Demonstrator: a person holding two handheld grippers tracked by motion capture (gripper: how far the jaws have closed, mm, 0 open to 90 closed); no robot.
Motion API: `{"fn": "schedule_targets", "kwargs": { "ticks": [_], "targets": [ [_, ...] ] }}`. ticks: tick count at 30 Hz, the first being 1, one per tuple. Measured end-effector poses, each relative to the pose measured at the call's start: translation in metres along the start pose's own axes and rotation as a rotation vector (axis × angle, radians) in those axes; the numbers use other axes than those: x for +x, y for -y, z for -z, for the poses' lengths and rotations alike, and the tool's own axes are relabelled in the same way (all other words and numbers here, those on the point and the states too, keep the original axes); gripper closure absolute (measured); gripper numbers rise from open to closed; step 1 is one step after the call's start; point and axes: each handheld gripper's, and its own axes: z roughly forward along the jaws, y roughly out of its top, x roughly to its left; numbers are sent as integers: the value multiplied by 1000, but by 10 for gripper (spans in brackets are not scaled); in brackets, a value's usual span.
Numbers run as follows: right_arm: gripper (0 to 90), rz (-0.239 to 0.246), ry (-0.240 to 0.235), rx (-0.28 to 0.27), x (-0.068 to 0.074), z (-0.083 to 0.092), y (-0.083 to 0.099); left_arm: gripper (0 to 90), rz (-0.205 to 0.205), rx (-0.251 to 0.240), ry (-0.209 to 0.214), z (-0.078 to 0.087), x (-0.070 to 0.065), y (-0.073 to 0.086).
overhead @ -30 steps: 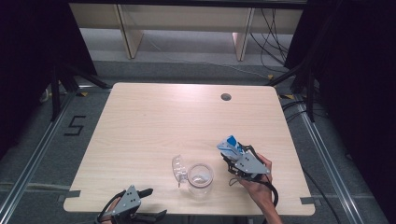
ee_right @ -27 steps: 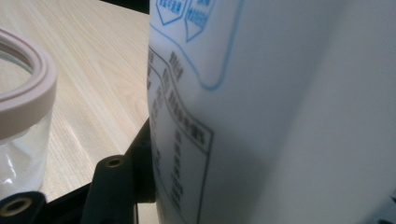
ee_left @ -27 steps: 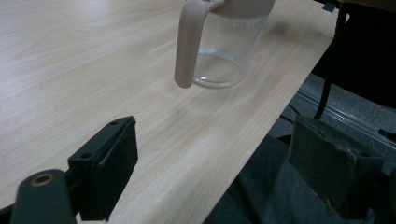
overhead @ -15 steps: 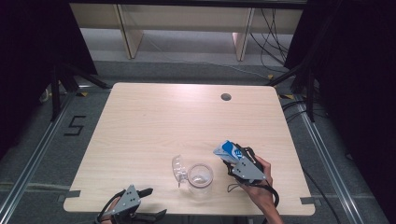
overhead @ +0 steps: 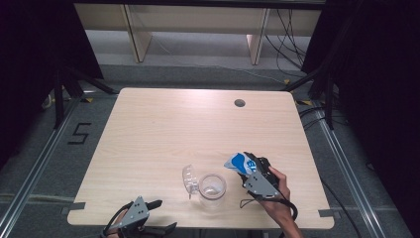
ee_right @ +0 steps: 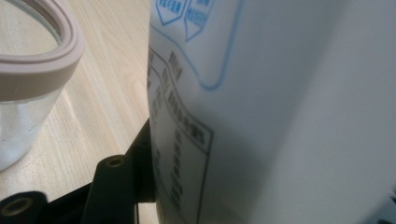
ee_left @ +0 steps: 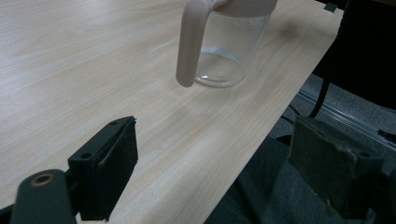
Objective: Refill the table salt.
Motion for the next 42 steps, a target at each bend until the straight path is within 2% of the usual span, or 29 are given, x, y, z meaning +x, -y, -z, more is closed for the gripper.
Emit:
{"fn": "schedule_targets", "kwargs": {
  "ticks": [3,8,11,13,16,18,19,22,27,28,29,30,32,33,40,42],
  "targets": [
    [451,40,-4,1,1,-1,-1,151,6,-4,2,0,0,0],
    [451,43,-9,0,4,0,-3,151,6,-3,3,0,0,0],
    [451,77,-9,-4,4,0,-4,151,6,-2,3,0,0,0],
    [451,68,-12,-6,6,1,-4,151,0,2,1,0,0,0],
    [451,110,-12,-12,5,1,-4,151,7,-5,1,0,0,0],
    [451,94,-16,-16,6,2,-4,151,13,-3,5,-1,0,1],
    [451,112,-18,-18,6,1,-4,151,14,-3,4,-1,0,1],
    [452,108,-15,-10,7,2,-5,151,14,-5,5,-1,0,1],
    [454,141,-9,2,5,1,-4,151,16,-4,5,-1,0,1],
    [454,131,-4,9,6,2,-4,151,15,-4,5,-1,0,0],
    [454,153,-6,9,6,2,-5,151,15,-4,4,-1,0,0],
    [454,141,-4,14,7,3,-4,151,12,-2,4,-1,0,1],
    [455,165,-8,9,8,3,-5,151,14,-3,5,-1,0,1],
    [455,156,-5,13,9,3,-5,151,14,-3,5,-1,0,1],
    [455,183,-8,15,11,4,-6,151,16,-3,5,-1,0,1],
    [455,244,-6,0,10,3,-8,151,10,3,5,-1,0,1]
  ]
}}
